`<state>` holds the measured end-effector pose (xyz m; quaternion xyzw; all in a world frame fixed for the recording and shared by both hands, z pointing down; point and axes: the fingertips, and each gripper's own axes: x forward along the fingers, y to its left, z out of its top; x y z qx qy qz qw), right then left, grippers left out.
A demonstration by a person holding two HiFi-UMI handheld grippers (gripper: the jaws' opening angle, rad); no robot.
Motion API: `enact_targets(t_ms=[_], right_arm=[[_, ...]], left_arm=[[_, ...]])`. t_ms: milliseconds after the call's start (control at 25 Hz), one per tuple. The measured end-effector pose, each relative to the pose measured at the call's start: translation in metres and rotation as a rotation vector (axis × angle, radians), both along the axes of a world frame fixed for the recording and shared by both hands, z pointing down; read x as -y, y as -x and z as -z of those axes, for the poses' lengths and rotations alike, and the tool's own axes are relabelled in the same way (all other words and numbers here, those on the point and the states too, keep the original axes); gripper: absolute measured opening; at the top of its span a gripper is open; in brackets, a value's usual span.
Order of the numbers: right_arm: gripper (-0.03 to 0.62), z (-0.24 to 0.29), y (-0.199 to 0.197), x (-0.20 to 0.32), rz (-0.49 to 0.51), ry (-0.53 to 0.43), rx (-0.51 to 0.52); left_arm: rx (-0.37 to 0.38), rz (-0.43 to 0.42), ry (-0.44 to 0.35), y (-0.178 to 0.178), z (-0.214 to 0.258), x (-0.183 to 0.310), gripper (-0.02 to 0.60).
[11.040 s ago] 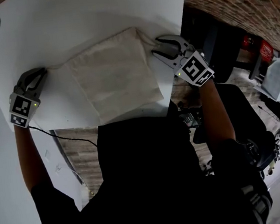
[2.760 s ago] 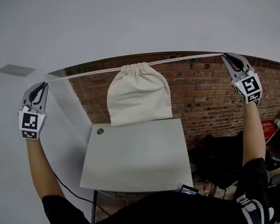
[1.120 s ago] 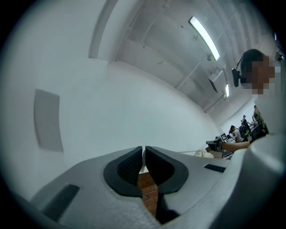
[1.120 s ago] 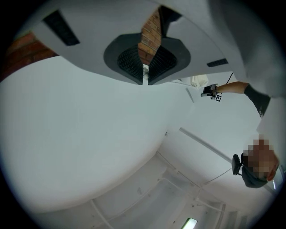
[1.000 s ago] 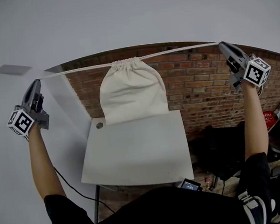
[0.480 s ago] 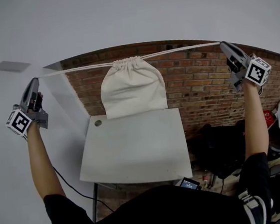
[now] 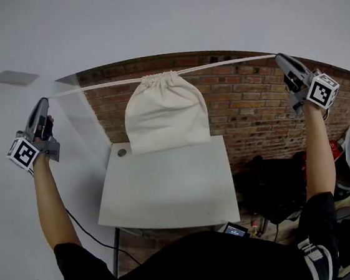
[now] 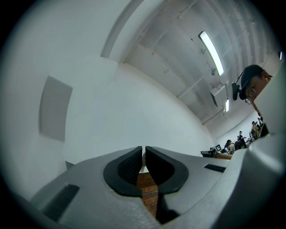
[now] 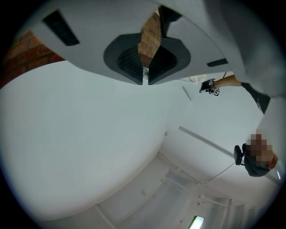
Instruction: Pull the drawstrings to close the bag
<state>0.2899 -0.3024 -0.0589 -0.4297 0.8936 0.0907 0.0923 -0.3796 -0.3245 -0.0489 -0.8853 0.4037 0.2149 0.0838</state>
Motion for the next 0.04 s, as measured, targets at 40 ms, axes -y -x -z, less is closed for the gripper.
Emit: enact_targets(t_ms=[40], right_arm=[[0.044,0.0028,-0.0058,0.0046,0.000,0.004,0.004]], left_arm=[[0.007,0.006,0.000,-0.0047,0.0047,0.0039,0.035]])
